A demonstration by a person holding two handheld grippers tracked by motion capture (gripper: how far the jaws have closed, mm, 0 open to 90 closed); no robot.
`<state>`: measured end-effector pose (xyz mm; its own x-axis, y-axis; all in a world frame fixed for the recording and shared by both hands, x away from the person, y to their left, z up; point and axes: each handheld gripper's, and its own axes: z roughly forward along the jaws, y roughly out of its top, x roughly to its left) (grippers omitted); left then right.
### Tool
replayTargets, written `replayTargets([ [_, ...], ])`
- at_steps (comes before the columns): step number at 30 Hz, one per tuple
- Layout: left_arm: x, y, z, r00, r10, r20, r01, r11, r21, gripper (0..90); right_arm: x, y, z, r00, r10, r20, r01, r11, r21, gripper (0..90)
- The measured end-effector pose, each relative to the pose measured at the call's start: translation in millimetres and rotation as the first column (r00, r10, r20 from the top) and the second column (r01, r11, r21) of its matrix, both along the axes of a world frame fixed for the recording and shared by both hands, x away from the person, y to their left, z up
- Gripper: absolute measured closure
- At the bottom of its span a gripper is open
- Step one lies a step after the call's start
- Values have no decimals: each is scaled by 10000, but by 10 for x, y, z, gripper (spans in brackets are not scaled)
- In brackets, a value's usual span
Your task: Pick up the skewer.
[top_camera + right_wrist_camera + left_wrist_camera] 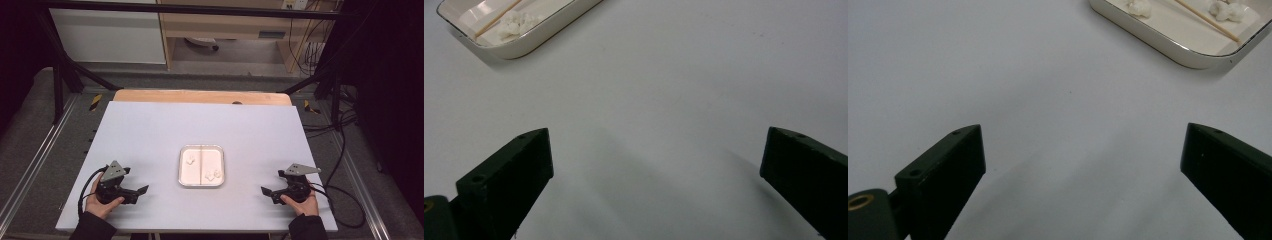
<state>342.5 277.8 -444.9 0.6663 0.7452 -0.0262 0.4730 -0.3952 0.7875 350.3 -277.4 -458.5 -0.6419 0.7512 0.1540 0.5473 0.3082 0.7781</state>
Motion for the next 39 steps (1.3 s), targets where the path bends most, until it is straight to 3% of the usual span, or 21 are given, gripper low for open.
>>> replayTargets([
  [26,21,-170,100,9999,-166,-16,166,9997,150,70,-3,-11,12,10000,-39,80,39,10000,-7,7],
  [32,32,-279,169,9997,-236,-38,236,9997,23,130,-4,-17,18,9999,-34,99,34,10000,11,7],
  [39,47,-460,246,9993,-378,40,378,9993,20,264,-6,-17,19,10000,-41,77,41,10000,-10,7],
])
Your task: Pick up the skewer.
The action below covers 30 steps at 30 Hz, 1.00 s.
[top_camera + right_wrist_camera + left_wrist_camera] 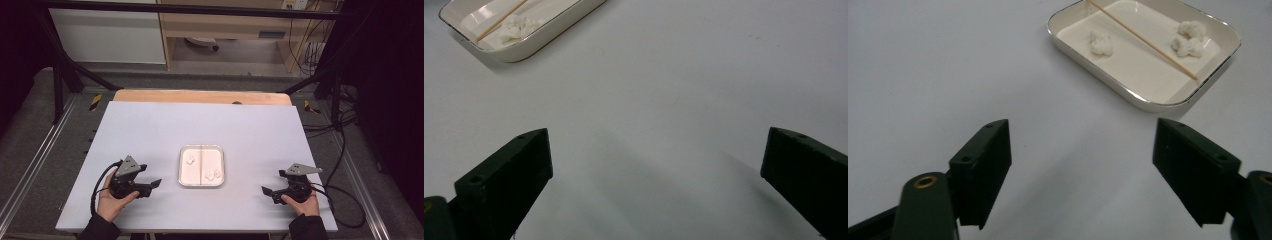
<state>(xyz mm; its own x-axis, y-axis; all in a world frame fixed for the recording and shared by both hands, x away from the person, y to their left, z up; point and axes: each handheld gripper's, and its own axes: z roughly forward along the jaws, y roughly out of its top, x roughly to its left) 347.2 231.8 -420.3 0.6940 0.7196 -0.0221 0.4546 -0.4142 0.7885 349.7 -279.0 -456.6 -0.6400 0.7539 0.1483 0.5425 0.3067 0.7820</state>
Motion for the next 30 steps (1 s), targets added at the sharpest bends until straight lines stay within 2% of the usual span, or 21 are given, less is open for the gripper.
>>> replayTargets([
  [2,7,-51,10,10000,11,-12,-11,10000,35,329,0,4,-2,10000,-25,-32,25,10000,-2,7],
  [3,13,-74,14,10000,-12,-40,13,10000,36,329,0,4,-2,10000,-25,-32,25,10000,-2,7],
  [6,24,-143,32,10000,-67,-27,67,10000,-13,434,0,3,-1,10000,-10,-25,10,10000,6,7],
  [8,32,-191,45,9999,-111,-47,110,9999,-84,453,-1,3,-1,10000,-24,-13,24,10000,13,7],
  [15,69,-382,62,9985,-470,-283,466,9988,-156,643,-1,3,-1,10000,6,-26,-6,10000,-8,7],
  [20,95,-510,77,9969,-695,-381,687,9974,-211,743,1,3,-2,10000,14,-23,-14,10000,-46,7],
  [30,181,-764,73,9942,-919,-550,907,9956,-244,869,1,4,-4,10000,3,-13,-3,10000,-51,7],
])
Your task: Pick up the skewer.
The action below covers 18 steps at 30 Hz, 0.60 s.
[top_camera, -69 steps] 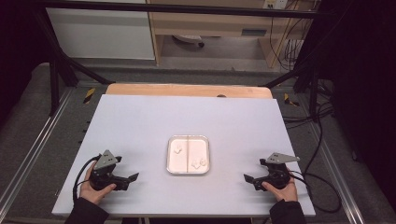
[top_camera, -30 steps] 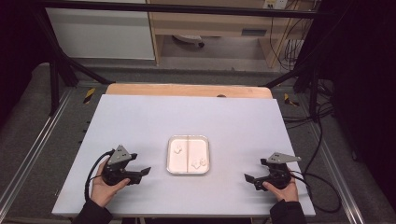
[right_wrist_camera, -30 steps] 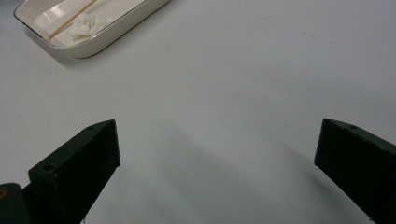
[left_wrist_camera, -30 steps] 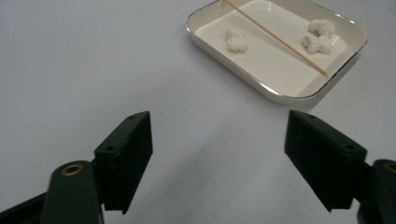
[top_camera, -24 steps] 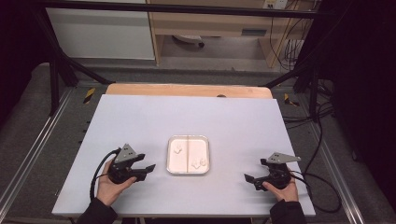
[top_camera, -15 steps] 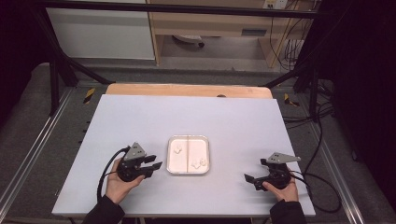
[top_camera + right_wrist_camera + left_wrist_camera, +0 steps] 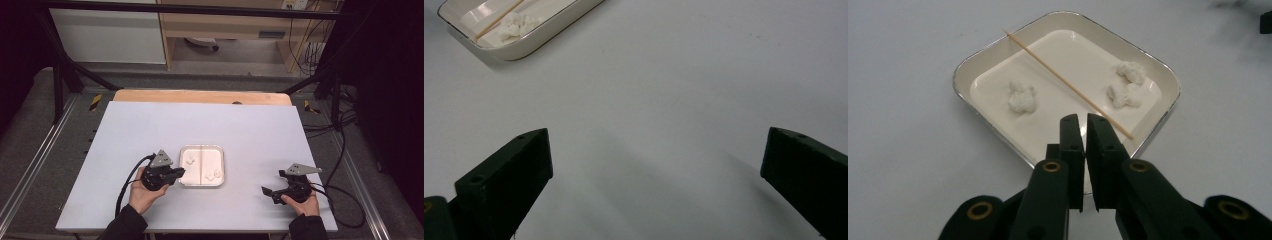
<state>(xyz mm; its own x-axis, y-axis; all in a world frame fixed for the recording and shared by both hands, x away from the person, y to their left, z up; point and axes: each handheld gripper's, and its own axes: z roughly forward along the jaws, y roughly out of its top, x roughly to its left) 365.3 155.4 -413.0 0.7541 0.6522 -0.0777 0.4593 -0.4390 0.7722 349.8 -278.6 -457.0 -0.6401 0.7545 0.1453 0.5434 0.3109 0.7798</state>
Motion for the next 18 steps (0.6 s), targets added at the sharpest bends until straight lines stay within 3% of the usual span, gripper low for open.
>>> replayTargets([
  [13,97,-372,-106,9983,-435,-378,435,9991,4,900,4,6,-8,10000,45,21,-45,10000,-5,7],
  [18,108,-499,-187,9970,-596,-503,607,9979,217,900,2,6,-7,10000,37,7,-37,10000,5,8],
])
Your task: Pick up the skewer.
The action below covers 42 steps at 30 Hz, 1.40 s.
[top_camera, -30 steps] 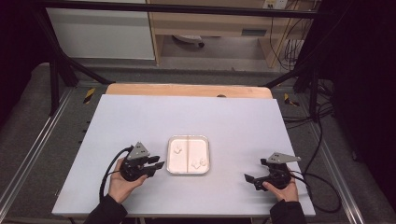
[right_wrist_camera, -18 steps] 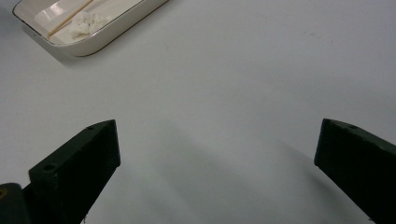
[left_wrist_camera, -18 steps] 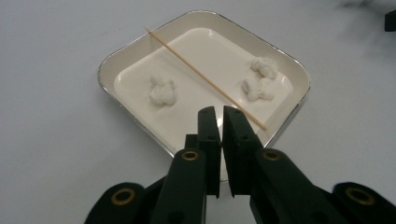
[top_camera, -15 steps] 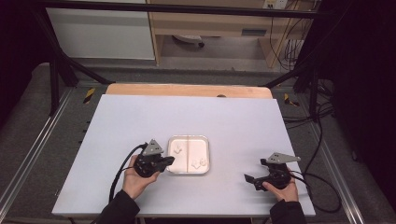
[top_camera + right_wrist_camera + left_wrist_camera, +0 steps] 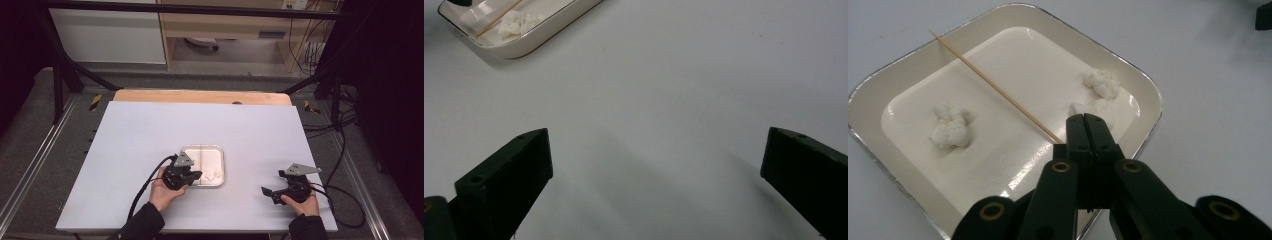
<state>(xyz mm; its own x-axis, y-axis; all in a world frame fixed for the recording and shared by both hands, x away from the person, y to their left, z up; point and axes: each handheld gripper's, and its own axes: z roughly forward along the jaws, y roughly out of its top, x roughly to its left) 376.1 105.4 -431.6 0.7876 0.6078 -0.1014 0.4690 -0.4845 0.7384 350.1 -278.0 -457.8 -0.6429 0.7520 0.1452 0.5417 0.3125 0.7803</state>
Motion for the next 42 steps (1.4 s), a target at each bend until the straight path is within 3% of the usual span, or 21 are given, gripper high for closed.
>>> replayTargets([
  [10,23,-130,-127,9997,-101,-223,108,9994,314,900,0,3,-2,10000,6,-27,-6,10000,-8,8],
  [19,22,-124,-144,9994,-159,-313,177,9983,550,900,0,1,0,10000,13,-8,-13,10000,-11,8],
  [33,18,33,-132,9996,137,-240,-117,9966,812,900,0,-2,1,10000,8,2,-8,10000,-16,7],
  [42,18,118,-116,9993,337,-134,-328,9972,674,900,-1,0,0,10000,8,-14,-8,10000,-26,7],
])
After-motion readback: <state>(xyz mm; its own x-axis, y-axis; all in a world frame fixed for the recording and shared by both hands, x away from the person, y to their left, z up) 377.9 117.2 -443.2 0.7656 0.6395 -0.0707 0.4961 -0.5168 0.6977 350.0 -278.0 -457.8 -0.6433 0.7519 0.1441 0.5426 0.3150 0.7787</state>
